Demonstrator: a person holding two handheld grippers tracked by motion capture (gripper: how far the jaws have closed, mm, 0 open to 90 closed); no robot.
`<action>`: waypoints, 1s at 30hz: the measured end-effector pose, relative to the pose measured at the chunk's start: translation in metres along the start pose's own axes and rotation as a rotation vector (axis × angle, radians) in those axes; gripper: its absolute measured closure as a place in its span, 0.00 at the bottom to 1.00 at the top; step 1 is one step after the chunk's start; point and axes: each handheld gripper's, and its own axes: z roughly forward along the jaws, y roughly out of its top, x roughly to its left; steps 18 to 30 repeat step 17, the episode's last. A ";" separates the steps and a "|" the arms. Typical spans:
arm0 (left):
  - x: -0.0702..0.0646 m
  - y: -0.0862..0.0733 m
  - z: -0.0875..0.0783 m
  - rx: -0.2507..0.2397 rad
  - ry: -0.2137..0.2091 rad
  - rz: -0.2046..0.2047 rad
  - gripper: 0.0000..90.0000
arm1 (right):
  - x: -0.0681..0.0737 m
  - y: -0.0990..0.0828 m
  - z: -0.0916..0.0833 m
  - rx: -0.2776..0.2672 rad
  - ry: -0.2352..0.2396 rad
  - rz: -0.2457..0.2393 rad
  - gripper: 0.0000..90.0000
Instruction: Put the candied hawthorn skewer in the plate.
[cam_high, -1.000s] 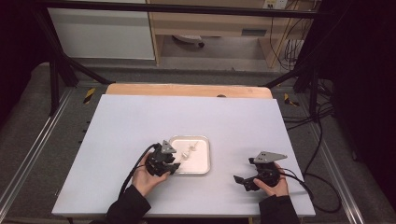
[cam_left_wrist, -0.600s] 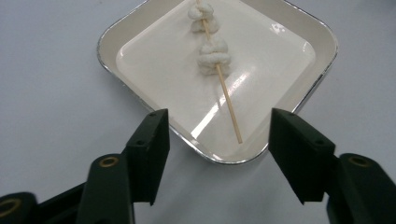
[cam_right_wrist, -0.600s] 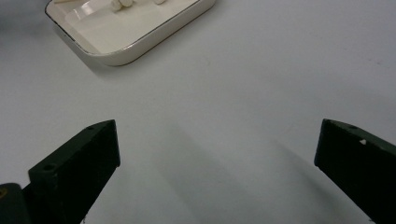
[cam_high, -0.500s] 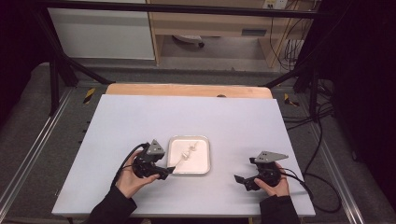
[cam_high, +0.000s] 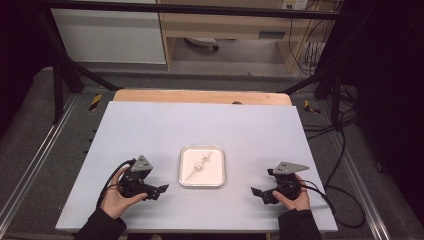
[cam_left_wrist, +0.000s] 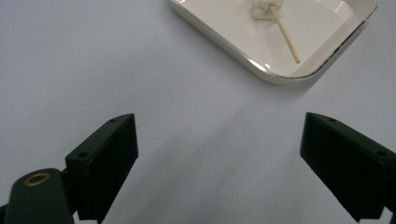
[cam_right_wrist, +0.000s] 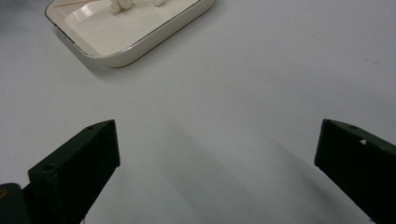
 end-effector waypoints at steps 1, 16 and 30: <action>0.002 -0.004 -0.001 -0.009 0.003 -0.008 0.12 | 0.000 0.000 0.000 0.001 0.000 0.001 0.01; 0.014 -0.033 -0.003 -0.022 0.014 -0.034 0.11 | 0.001 -0.001 0.001 0.008 0.011 0.009 0.01; 0.014 -0.033 -0.003 -0.023 0.015 -0.032 0.11 | 0.001 -0.001 0.001 0.012 0.009 0.012 0.01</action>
